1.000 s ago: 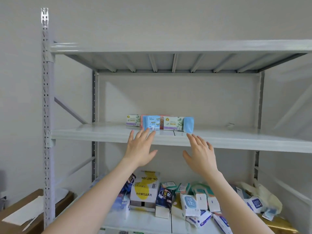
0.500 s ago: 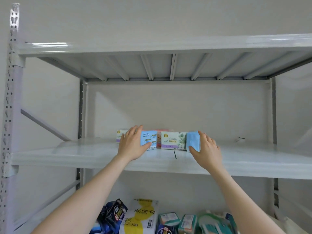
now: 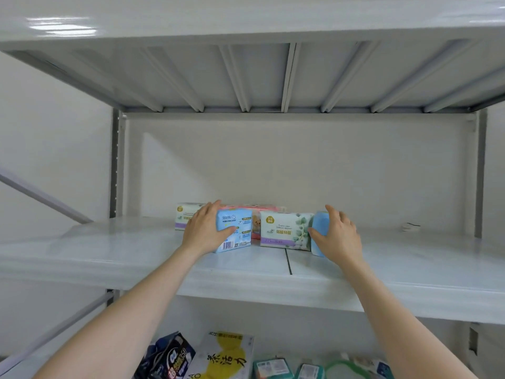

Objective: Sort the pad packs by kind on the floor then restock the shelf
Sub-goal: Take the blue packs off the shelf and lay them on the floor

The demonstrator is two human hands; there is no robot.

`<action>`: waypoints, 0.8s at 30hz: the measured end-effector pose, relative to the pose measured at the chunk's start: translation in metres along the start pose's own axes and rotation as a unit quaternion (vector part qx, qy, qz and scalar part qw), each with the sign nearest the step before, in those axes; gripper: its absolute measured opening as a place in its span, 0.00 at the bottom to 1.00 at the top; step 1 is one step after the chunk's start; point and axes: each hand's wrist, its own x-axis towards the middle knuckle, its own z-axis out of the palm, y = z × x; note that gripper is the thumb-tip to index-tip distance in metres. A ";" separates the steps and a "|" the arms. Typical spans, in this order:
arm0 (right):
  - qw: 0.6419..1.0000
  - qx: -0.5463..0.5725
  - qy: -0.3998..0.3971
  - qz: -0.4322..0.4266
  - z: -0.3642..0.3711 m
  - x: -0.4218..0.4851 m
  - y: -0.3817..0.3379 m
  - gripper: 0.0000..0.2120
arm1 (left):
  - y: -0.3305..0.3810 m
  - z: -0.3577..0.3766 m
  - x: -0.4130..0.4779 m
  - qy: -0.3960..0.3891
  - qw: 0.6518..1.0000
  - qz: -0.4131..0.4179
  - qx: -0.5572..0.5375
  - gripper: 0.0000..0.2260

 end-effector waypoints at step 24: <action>0.976 0.157 0.102 0.109 -0.005 -0.011 0.010 0.26 | -0.030 -0.027 -0.015 -0.037 0.957 -0.061 -0.283 0.21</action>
